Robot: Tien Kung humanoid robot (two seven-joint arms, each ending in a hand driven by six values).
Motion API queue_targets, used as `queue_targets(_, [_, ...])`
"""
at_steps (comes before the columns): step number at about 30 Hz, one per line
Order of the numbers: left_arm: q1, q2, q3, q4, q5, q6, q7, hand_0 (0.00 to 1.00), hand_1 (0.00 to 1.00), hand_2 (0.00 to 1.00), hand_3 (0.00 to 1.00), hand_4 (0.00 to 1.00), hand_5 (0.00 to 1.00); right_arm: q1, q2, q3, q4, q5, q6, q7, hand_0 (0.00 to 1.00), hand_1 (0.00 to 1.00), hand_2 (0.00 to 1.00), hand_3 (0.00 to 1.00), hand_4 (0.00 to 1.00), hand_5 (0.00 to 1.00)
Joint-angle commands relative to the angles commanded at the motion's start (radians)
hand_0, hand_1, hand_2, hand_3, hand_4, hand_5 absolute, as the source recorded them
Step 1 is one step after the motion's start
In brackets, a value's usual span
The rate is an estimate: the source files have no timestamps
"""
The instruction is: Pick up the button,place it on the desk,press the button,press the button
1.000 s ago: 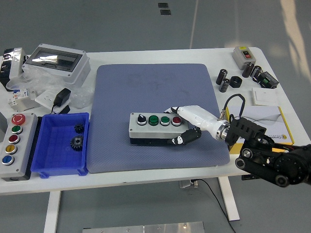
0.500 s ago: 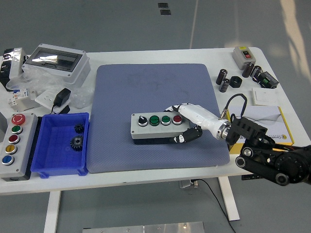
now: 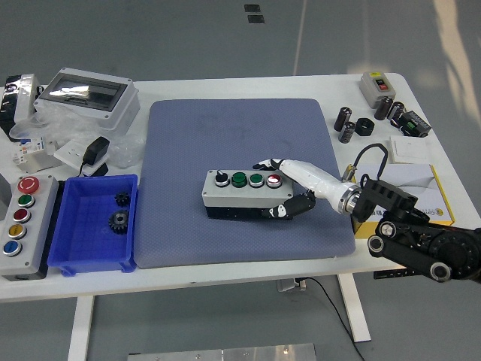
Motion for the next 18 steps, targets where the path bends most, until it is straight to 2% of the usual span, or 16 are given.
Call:
queue_targets(5, [0.000,0.001,0.000,0.000,0.002,0.000,0.000,0.631,0.614,0.570,0.596,0.614,0.244,0.001,0.000,0.004,-0.003,0.002,0.010,-0.003,0.971,0.880,0.855,0.889,0.182,0.005])
queue_targets(6, [0.000,0.001,-0.001,0.000,0.002,0.000,0.001,0.631,0.613,0.568,0.594,0.613,0.242,0.001,0.000,0.004,-0.003,0.003,0.011,-0.003,0.972,0.886,0.860,0.897,0.249,0.002])
queue_targets(11, [0.000,0.000,0.000,0.000,0.003,-0.001,0.002,0.631,0.613,0.568,0.594,0.613,0.242,0.002,-0.002,0.004,-0.002,0.004,0.012,-0.005,0.972,0.886,0.860,0.897,0.249,0.002])
queue_targets(12, [0.000,0.000,0.000,0.000,0.003,-0.001,0.002,0.631,0.614,0.564,0.593,0.610,0.241,0.002,-0.003,0.004,-0.002,0.004,0.012,-0.005,0.986,0.924,0.896,0.948,0.392,0.014])
queue_targets(17, [0.001,0.000,0.002,0.000,0.002,-0.002,0.001,0.631,0.614,0.564,0.593,0.610,0.241,0.003,-0.014,0.007,0.008,0.018,0.020,-0.004,0.986,0.924,0.896,0.948,0.392,0.014])
queue_targets(18, [0.001,0.000,0.003,0.000,0.002,-0.002,0.001,0.631,0.612,0.561,0.593,0.608,0.239,0.003,-0.018,0.008,0.011,0.026,0.023,-0.002,0.998,0.951,0.929,0.992,0.461,0.007])
